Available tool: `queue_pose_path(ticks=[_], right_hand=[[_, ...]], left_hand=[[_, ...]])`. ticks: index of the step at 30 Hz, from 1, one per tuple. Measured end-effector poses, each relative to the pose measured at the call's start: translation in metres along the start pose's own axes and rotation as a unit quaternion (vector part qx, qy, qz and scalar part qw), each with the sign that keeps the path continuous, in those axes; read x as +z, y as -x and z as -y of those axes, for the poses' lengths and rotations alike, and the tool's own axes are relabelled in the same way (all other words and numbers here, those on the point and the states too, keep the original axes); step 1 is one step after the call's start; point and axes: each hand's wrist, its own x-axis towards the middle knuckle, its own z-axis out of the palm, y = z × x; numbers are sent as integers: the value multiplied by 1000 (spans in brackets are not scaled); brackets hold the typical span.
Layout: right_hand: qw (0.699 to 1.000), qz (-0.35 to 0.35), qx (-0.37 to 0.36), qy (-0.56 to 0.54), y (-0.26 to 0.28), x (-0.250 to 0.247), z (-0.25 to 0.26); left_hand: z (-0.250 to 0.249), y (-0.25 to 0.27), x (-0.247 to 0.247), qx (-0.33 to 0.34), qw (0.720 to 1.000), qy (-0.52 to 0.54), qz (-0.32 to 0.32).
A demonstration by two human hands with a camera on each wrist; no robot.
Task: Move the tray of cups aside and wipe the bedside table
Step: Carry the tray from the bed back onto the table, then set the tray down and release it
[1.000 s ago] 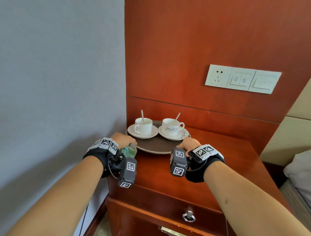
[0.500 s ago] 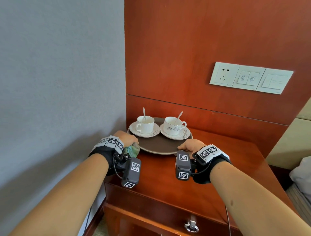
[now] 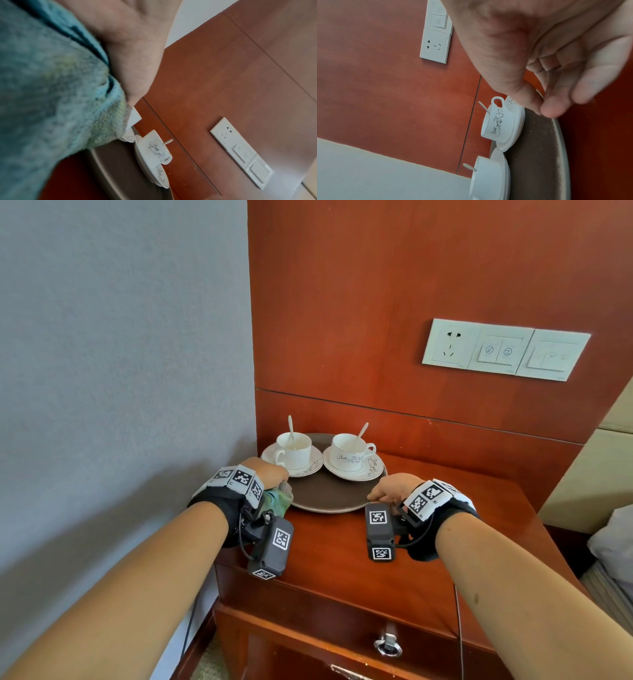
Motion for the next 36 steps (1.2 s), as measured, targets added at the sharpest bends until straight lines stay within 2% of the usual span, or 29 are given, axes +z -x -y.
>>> queue_pose_path(ticks=[5,8,12,16,26,32,36], right_hand=[[988,22,32,-152,26,-3,-12],[965,63,-13,-253,49,-7,-26],[951,94,-37,-292,81,-23,-48],[941,59,-47,-330,102,-52,-82],[922,-20,-2,-386,147,-119,-182],[909,-104,25,-402,156,-157,-244],[894,-173,52,-410,155,-183,-288]], left_hand=[[-23,23,21,47,998,46,-4],[-46,45,40,85,994,66,14],[-78,75,74,142,980,121,72],[-111,94,115,171,969,133,116],[-192,169,201,213,941,147,219],[-238,181,277,239,914,159,286],[-259,198,320,255,908,95,317]])
